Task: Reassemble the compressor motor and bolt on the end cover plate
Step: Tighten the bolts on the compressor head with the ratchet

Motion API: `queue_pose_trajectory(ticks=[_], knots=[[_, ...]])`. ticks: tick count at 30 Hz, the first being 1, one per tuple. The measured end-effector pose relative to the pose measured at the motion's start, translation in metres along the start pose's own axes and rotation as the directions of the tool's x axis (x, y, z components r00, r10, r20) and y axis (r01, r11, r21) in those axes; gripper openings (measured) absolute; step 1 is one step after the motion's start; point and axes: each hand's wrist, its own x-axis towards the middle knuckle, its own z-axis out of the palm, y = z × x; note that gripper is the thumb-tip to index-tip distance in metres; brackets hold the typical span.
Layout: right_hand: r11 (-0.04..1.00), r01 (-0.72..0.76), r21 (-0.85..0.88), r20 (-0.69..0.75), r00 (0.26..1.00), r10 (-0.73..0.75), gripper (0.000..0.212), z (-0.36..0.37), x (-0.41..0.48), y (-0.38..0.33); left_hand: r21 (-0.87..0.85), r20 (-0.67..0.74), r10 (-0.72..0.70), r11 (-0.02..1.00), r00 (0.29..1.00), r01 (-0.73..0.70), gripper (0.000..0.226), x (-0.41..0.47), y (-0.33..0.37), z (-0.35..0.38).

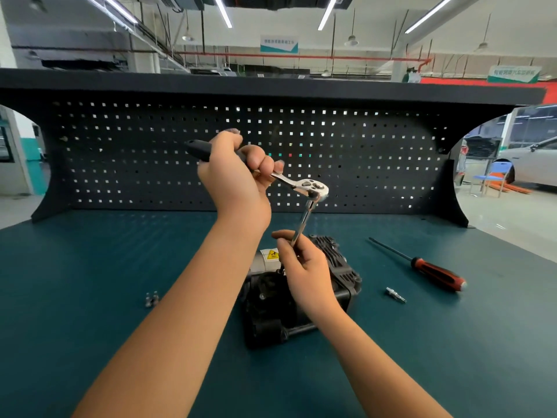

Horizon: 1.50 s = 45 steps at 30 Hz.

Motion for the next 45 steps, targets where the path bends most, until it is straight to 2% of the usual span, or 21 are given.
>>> queue_pose_trajectory(ticks=[5, 8, 13, 17, 21, 30, 34, 40, 42, 45], knots=[[0.994, -0.082, 0.076, -0.139, 0.986, 0.092, 0.028, 0.017, -0.001, 0.002, -0.011, -0.025, -0.037, 0.999, 0.999, 0.037, 0.007, 0.002, -0.002, 0.005], [0.992, -0.122, -0.034, -0.247, 0.963, 0.110, 0.030, 0.029, -0.001, 0.004, -0.009, -0.017, -0.045, 0.999, 0.999, 0.045, 0.006, 0.002, 0.000, 0.005], [0.979, -0.142, -0.144, -0.321, 0.943, 0.089, 0.027, 0.035, 0.000, 0.007, -0.038, -0.016, -0.064, 0.997, 0.998, 0.064, 0.015, 0.002, 0.003, 0.000], [0.978, -0.095, -0.184, -0.339, 0.940, 0.028, 0.017, 0.038, 0.000, 0.010, -0.066, -0.039, -0.072, 0.995, 0.997, 0.070, 0.018, 0.006, 0.006, -0.007], [0.982, -0.060, -0.177, -0.357, 0.934, -0.007, 0.018, 0.039, 0.000, 0.010, -0.066, -0.031, -0.096, 0.993, 0.995, 0.094, 0.017, 0.011, 0.007, -0.008], [0.988, -0.044, -0.147, -0.386, 0.922, -0.016, 0.020, 0.039, 0.001, 0.013, 0.027, 0.082, -0.296, 0.955, 0.952, 0.295, 0.022, 0.034, 0.005, -0.004], [0.990, -0.049, -0.132, -0.383, 0.924, -0.005, 0.019, 0.039, 0.001, 0.015, 0.085, 0.129, -0.406, 0.914, 0.905, 0.397, 0.024, 0.045, 0.002, 0.002], [0.997, 0.010, -0.079, -0.344, 0.938, -0.037, 0.018, 0.041, -0.003, 0.013, 0.224, 0.228, -0.607, 0.793, 0.761, 0.566, 0.026, 0.055, -0.005, 0.013], [0.993, 0.037, -0.112, -0.328, 0.942, -0.073, 0.018, 0.041, -0.003, 0.015, 0.224, 0.229, -0.612, 0.790, 0.757, 0.571, 0.026, 0.057, -0.002, 0.010], [0.975, 0.113, -0.193, -0.327, 0.929, -0.173, 0.016, 0.041, -0.003, 0.019, 0.147, 0.213, -0.562, 0.827, 0.799, 0.543, 0.026, 0.051, 0.006, -0.001]])
